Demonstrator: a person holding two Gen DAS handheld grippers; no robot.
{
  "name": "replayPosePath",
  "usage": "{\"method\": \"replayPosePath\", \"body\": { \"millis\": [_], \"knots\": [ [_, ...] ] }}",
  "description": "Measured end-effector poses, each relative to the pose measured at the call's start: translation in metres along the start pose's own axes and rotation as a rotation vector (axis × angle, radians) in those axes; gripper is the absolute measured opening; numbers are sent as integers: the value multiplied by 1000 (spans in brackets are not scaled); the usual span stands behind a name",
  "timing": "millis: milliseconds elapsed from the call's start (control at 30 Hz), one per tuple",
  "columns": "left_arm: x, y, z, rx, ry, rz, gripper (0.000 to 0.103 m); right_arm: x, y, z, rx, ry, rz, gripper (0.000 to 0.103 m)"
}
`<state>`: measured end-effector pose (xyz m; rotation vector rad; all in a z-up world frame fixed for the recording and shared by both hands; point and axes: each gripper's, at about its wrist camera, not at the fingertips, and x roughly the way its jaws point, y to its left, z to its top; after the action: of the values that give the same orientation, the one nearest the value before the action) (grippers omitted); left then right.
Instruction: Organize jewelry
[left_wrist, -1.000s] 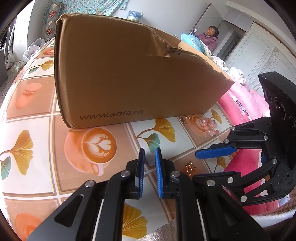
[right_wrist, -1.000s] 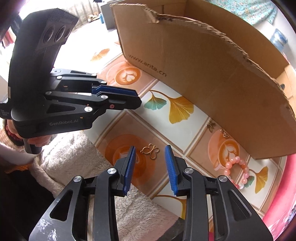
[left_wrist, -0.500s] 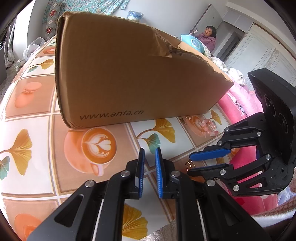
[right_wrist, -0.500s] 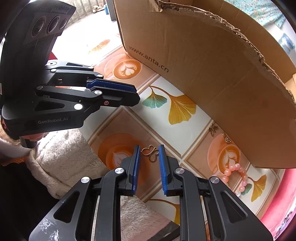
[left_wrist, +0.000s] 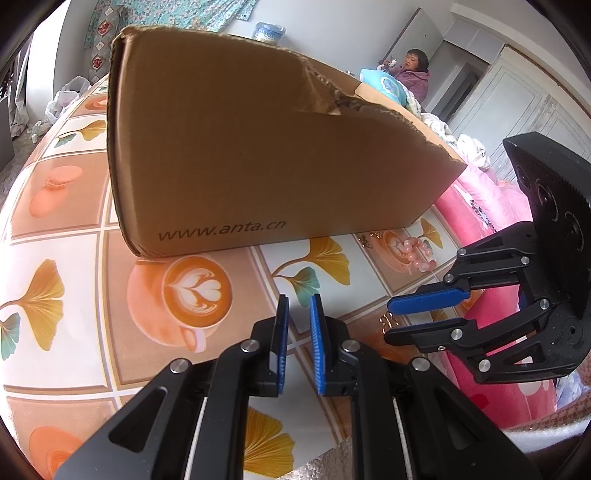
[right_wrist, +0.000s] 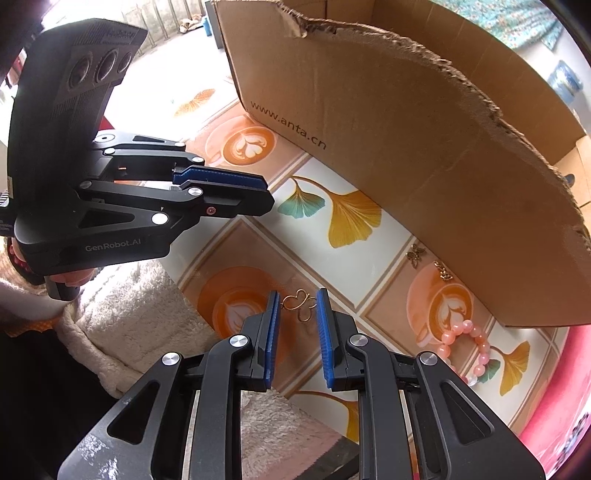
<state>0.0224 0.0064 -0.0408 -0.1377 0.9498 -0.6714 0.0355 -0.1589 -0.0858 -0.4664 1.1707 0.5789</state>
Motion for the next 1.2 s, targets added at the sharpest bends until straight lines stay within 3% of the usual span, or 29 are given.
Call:
{"method": "replayPosePath", "body": {
  "millis": [200,333,633,1067,1200],
  "knots": [
    [2,-9,0,37,3,-5,13,-14,-9,-13,82,-38,-26,18],
    [5,-26,3,103,-10,-13,20,-22,-19,-26,149,-62,-41,18],
    [28,-67,24,241,-54,-3,21,-32,-36,-54,243,-106,-58,18],
    [80,-98,33,370,-14,178,21,-37,-52,-70,291,-143,-27,18],
    [86,-104,31,401,-34,227,21,-49,-68,-74,295,-149,-17,18]
  ]
}}
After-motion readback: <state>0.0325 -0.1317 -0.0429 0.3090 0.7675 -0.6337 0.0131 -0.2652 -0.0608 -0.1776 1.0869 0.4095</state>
